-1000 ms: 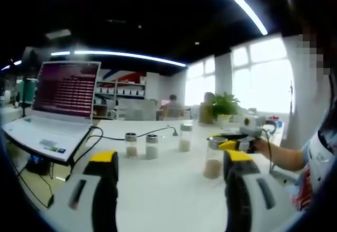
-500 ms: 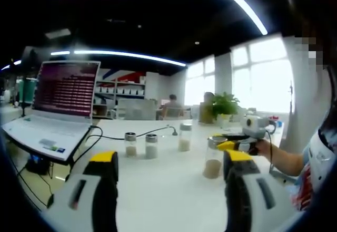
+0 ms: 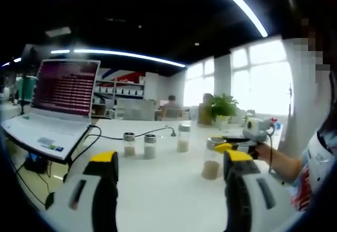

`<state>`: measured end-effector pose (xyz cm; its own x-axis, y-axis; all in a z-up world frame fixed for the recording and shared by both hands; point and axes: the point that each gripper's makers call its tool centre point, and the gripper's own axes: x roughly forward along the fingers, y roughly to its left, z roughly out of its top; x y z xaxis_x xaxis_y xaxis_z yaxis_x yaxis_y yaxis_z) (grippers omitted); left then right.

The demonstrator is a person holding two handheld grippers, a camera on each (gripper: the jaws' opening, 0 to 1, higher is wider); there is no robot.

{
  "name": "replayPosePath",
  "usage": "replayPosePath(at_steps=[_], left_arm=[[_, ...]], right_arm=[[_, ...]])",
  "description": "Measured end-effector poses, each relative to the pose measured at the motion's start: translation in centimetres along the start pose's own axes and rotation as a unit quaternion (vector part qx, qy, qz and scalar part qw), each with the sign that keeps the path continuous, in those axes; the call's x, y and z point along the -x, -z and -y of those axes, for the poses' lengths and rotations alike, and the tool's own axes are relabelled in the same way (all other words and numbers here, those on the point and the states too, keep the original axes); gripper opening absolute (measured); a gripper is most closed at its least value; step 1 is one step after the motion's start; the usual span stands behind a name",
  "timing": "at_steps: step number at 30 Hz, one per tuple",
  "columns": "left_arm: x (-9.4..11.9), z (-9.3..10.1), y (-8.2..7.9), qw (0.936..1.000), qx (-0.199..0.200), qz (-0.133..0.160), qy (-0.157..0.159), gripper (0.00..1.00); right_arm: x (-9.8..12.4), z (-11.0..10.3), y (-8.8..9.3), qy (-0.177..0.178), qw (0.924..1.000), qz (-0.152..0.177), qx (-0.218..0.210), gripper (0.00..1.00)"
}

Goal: Rotate the seasoning bottle until the label or dispensing opening points toward the visible target arrow and the bottle remains upright within the marked orientation range

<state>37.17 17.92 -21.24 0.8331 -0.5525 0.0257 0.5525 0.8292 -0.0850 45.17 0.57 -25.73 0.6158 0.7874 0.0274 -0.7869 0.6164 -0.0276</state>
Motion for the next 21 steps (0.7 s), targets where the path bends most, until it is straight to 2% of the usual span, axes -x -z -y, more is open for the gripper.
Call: replayPosePath(at_steps=[11, 15, 21], left_arm=[[0.04, -0.07, 0.2, 1.0, 0.002, -0.002, -0.003, 0.87], [0.09, -0.49, 0.12, 0.9999, -0.004, -0.003, -0.013, 0.87], [0.19, -0.49, 0.0, 0.9999, 0.002, 0.0, -0.011, 0.87]], right_arm=[[0.01, 0.15, 0.1, 0.041, 0.9992, 0.003, 0.003, 0.39], [0.01, 0.21, 0.15, 0.065, 0.9978, 0.01, 0.007, 0.39], [-0.04, 0.26, 0.12, 0.087, 0.996, 0.018, 0.008, 0.39]])
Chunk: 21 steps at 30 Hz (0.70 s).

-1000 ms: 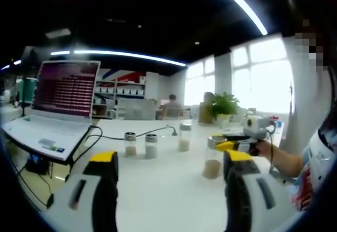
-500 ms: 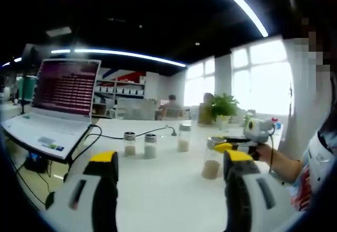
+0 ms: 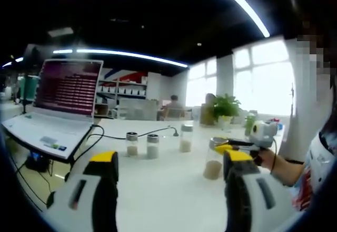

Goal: Rotate the seasoning bottle until the label or dispensing opening points toward the visible target arrow and the bottle remains upright within the marked orientation range

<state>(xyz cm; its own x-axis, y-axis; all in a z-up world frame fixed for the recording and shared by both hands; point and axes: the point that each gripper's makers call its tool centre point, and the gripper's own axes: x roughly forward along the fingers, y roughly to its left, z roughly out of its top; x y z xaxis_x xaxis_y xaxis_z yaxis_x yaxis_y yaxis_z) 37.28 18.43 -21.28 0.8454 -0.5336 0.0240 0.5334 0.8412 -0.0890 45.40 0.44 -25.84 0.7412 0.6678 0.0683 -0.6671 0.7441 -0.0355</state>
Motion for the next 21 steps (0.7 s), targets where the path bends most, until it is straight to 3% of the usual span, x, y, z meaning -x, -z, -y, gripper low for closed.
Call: replayPosePath(at_steps=[21], left_arm=[[0.17, -0.56, -0.68, 0.9999, 0.003, 0.013, -0.001, 0.86]], right_arm=[[-0.43, 0.35, -0.16, 0.076, 0.9971, 0.011, -0.001, 0.39]])
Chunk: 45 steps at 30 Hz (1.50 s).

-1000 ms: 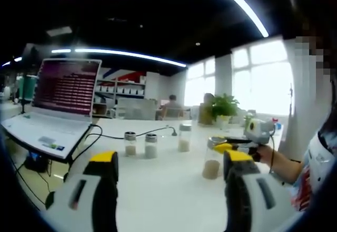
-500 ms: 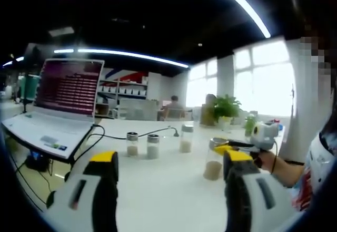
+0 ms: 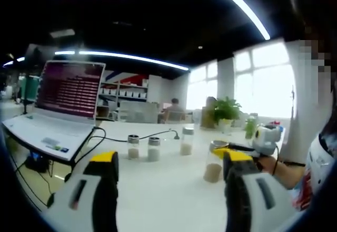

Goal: Rotate the seasoning bottle until the label or dispensing opening points toward the visible target arrow and the bottle remains upright within the marked orientation range

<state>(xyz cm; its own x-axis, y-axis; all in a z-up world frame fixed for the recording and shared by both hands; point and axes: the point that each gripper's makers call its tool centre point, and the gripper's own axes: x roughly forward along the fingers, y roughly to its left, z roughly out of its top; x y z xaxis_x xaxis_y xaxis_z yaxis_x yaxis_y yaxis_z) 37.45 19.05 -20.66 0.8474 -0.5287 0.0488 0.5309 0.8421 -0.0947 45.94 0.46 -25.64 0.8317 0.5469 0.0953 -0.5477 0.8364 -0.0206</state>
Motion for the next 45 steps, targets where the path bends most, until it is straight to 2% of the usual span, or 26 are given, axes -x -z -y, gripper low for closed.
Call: replayPosePath(at_steps=[3, 5, 8, 12, 16, 20, 25, 31, 34, 39, 41, 43, 45], left_arm=[[0.0, -0.1, 0.1, 1.0, 0.0, -0.002, 0.0, 0.86], [0.0, -0.1, 0.0, 1.0, 0.0, -0.002, 0.0, 0.86], [0.1, -0.3, 0.0, 1.0, 0.001, -0.003, -0.001, 0.86], [0.0, -0.2, 0.1, 1.0, 0.002, -0.004, -0.003, 0.86], [0.0, -0.1, 0.2, 1.0, 0.002, -0.005, -0.002, 0.86], [0.0, 0.0, 0.3, 1.0, 0.003, -0.004, -0.003, 0.86], [0.0, -0.1, 0.3, 1.0, 0.002, -0.006, -0.004, 0.86], [-0.1, 0.0, 0.3, 1.0, 0.001, -0.007, 0.0, 0.86], [-0.1, -0.1, 0.3, 1.0, 0.002, -0.007, -0.002, 0.86], [-0.2, 0.1, 0.3, 1.0, 0.001, -0.008, -0.001, 0.86], [0.0, 0.2, 0.0, 1.0, 0.001, -0.003, 0.002, 0.86], [0.1, 0.1, -0.2, 1.0, 0.003, 0.0, 0.003, 0.86], [0.0, -0.2, 0.2, 0.9999, -0.011, -0.011, -0.006, 0.86]], right_arm=[[0.0, 0.0, 0.0, 0.006, 1.0, 0.001, 0.001, 0.4], [0.0, -0.1, 0.2, 0.002, 0.9997, -0.008, 0.023, 0.4], [0.1, 0.0, 0.3, 0.003, 0.9997, -0.017, 0.016, 0.4], [0.2, -0.6, -0.1, -0.007, 0.9996, -0.012, 0.024, 0.52], [0.4, -0.3, -0.5, 0.002, 0.999, -0.007, 0.043, 0.52], [0.6, -0.1, -0.5, -0.007, 0.9994, -0.01, 0.031, 0.57], [0.9, -0.3, -1.1, -0.027, 0.9989, -0.011, 0.036, 0.58], [1.1, -1.1, -1.9, -0.076, 0.9963, -0.014, 0.036, 0.62], [1.1, -1.0, -2.4, -0.093, 0.9955, -0.006, 0.012, 0.63], [1.0, -0.9, -1.9, -0.122, 0.9919, -0.015, 0.032, 0.62], [1.1, -1.2, -2.0, -0.149, 0.9881, -0.009, 0.035, 0.6], [1.2, -1.3, -1.7, -0.174, 0.9838, -0.018, 0.04, 0.6], [1.2, -1.3, -1.4, -0.199, 0.9786, -0.03, 0.042, 0.6]])
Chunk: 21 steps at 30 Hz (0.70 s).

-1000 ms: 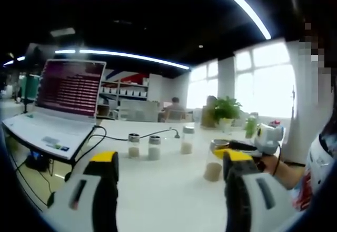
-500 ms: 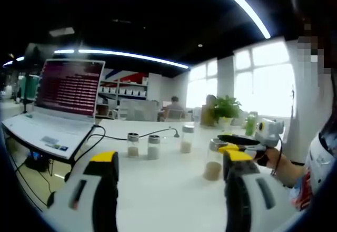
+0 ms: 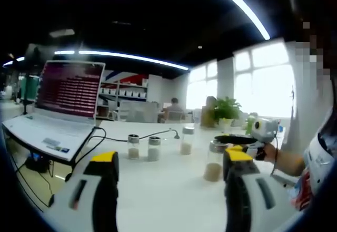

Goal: Rotate the seasoning bottle until the label or dispensing opening points toward the visible target arrow and the bottle remains upright within the marked orientation range

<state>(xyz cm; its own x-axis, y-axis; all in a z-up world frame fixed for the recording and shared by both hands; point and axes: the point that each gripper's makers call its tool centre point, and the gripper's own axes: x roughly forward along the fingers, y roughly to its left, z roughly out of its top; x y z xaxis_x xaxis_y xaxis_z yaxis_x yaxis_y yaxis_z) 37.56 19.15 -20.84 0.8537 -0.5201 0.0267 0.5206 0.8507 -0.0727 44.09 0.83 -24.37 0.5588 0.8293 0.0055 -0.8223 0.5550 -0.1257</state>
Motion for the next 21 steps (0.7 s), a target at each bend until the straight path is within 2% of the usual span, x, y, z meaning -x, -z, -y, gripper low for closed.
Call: replayPosePath(at_steps=[2, 7, 10, 12, 18, 21], left_arm=[[-0.1, 0.0, 0.1, 1.0, 0.001, -0.002, 0.002, 0.86], [-0.2, 0.3, 0.1, 0.9999, 0.005, -0.001, 0.01, 0.86], [-0.2, 0.2, 0.0, 0.9999, 0.007, -0.001, 0.008, 0.86], [-0.1, -0.1, -0.1, 0.9999, 0.008, 0.001, 0.006, 0.86], [-0.1, -0.1, 0.1, 0.9999, 0.009, -0.001, 0.007, 0.86], [-0.1, -0.1, 0.1, 0.9999, 0.009, 0.0, 0.006, 0.86]], right_arm=[[0.1, 0.7, 0.0, -0.004, 1.0, -0.002, -0.009, 0.6], [0.1, 0.8, -0.5, -0.055, 0.9984, 0.002, -0.011, 0.57], [0.2, 1.5, -0.6, -0.06, 0.9978, 0.001, -0.029, 0.57], [0.3, 1.4, -0.8, -0.078, 0.9964, 0.009, -0.034, 0.57], [0.5, 1.0, -1.2, -0.151, 0.9831, 0.021, -0.102, 0.53], [0.3, 1.0, -1.0, -0.177, 0.9788, 0.02, -0.101, 0.53]])
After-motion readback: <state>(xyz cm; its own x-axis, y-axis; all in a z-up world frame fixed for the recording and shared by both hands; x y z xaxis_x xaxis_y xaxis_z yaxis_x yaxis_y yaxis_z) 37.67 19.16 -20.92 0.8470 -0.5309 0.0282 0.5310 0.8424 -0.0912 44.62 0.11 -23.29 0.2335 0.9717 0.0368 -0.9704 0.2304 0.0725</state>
